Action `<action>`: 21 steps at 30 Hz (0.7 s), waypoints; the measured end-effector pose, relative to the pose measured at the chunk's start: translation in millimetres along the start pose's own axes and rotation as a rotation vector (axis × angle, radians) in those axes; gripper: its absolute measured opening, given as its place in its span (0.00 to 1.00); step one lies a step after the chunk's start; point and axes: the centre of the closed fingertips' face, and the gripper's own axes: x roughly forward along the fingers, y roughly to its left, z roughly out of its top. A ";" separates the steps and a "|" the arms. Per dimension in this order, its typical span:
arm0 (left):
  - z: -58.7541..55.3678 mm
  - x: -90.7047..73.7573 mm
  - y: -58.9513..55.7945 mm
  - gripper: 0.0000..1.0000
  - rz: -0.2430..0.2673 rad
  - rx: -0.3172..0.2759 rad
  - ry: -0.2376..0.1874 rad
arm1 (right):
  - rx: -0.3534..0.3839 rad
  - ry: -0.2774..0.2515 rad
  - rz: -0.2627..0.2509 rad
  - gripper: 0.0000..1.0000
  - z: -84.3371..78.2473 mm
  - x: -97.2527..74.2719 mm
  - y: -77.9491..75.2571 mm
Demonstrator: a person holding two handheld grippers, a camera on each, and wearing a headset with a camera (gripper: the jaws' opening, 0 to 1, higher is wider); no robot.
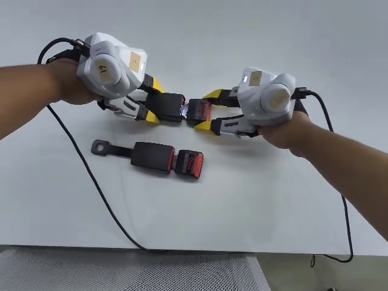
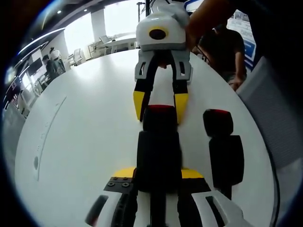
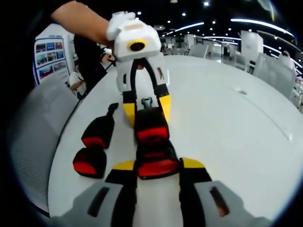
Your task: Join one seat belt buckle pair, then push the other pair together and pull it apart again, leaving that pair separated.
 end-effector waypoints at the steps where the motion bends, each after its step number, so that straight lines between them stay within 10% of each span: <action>1: 0.0 0.0 0.0 0.33 0.000 -0.001 0.001 | 0.002 0.004 -0.004 0.33 0.5 0.2 0.1; 21: -0.4 -0.1 0.6 0.33 -0.001 0.002 0.027 | -0.025 0.091 -0.082 0.33 -0.4 2.8 -1.0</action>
